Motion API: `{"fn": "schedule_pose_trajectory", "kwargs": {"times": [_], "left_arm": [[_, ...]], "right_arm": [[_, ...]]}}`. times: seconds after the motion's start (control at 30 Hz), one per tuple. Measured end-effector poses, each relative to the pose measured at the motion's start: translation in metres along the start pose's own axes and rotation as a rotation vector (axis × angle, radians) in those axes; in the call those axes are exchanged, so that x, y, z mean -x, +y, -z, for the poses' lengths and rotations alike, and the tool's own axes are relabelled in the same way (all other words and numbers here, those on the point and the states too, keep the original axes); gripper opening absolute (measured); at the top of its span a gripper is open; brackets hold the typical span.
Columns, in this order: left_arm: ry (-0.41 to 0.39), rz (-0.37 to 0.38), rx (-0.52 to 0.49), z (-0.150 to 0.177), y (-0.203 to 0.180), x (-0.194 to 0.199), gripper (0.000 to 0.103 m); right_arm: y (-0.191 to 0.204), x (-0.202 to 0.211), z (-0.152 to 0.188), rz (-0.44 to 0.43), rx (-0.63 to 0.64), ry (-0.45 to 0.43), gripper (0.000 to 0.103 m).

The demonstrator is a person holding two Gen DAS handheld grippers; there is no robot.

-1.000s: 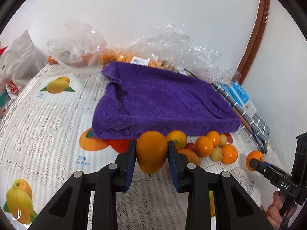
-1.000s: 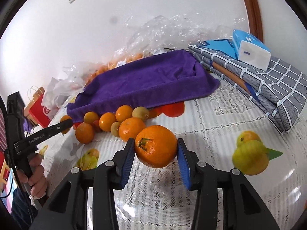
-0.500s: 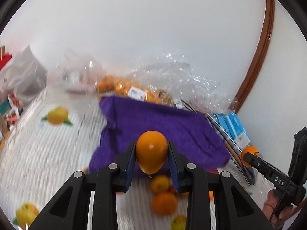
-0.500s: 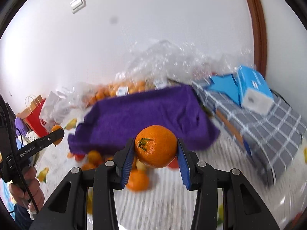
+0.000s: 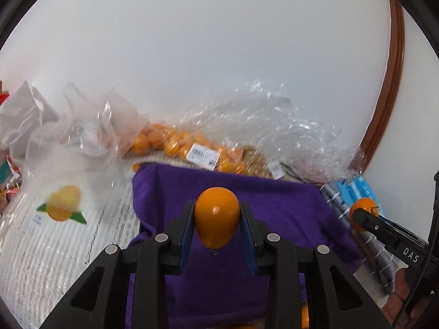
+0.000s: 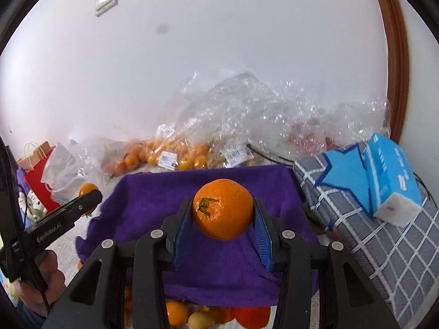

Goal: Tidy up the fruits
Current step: 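Lift both held oranges and carry them over the purple towel, then lower both oranges onto the purple towel and open both grippers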

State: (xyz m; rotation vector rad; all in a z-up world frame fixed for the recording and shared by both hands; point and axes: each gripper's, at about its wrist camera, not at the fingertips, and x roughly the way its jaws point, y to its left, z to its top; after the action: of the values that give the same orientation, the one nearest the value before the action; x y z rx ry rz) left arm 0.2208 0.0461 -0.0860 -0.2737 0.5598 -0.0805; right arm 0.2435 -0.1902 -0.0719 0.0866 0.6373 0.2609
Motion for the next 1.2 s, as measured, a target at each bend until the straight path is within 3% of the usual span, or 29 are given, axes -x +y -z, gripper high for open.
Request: {"fn": "schedule_pose_trajectory", "kwargs": {"times": [0.13,0.33,0.57,1.2], "left_arm": [[0.038,0.010,0.024,0.004,0.006,-0.012,0.030],[0.056,0.027,0.038,0.006,0.011,-0.017,0.030],[0.115,0.033,0.030,0.014,0.010,-0.033,0.030],[0.163,0.011,-0.014,0.020,0.004,-0.045,0.030]], "right_arm": [[-0.003,-0.017,0.008,0.004,0.003,0.057,0.043],[-0.008,-0.026,0.014,0.011,-0.005,0.059,0.043],[-0.011,-0.052,0.026,0.014,-0.014,0.126,0.043],[-0.007,-0.067,0.038,0.035,0.036,0.179,0.043]]}}
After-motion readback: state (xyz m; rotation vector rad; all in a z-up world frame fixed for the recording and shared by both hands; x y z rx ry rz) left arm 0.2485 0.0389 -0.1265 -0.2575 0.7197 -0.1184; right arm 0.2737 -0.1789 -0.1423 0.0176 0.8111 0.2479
